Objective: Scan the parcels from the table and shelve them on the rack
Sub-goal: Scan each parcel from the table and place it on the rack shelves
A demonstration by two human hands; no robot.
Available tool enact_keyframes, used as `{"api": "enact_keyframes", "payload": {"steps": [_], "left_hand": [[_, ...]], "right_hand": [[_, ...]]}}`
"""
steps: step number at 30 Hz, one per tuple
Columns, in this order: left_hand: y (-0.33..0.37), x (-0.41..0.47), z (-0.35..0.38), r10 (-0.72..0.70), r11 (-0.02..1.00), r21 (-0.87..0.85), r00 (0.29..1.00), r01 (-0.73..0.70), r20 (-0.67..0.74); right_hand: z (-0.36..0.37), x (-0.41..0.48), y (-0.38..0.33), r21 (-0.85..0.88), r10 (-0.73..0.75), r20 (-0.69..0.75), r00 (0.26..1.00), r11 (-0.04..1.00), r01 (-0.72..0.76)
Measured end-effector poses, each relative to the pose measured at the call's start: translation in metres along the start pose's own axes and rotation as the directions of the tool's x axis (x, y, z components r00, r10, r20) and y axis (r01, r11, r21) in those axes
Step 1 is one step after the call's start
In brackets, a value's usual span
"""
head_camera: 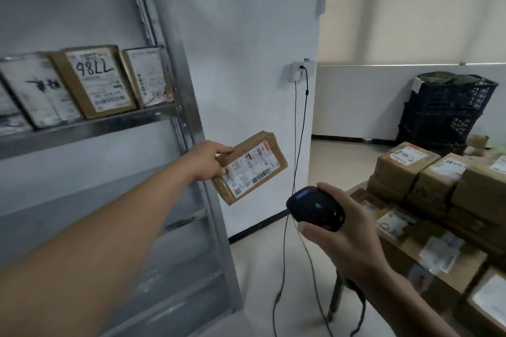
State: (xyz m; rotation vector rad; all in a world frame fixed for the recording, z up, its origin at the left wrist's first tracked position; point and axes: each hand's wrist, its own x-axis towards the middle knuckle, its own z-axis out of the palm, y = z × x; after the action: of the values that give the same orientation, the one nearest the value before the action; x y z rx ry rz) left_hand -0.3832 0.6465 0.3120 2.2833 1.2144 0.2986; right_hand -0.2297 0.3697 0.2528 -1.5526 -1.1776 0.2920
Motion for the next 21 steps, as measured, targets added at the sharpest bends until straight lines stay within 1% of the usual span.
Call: {"api": "enact_keyframes", "payload": {"steps": [5,10,15,21], "left_hand": [[-0.047,-0.032,-0.026,-0.001,0.976,-0.216,0.998,-0.011,-0.056],[-0.102,-0.073,-0.064,-0.015,0.925,-0.379,0.994,-0.027,-0.106],[-0.167,-0.123,-0.117,0.012,0.879,-0.47,0.988,-0.086,-0.157],[-0.256,-0.181,-0.191,0.023,0.859,-0.489,0.965,-0.152,-0.26]], "right_hand": [[0.048,-0.004,-0.024,0.108,0.002,-0.022,1.0,0.994,0.0],[0.107,-0.01,-0.068,0.182,-0.032,-0.034,0.999,0.982,0.038],[0.18,-0.019,-0.124,0.193,-0.065,-0.026,0.998,0.979,0.069],[0.275,-0.033,-0.186,0.22,-0.077,-0.055,0.995,0.971,0.088]]}}
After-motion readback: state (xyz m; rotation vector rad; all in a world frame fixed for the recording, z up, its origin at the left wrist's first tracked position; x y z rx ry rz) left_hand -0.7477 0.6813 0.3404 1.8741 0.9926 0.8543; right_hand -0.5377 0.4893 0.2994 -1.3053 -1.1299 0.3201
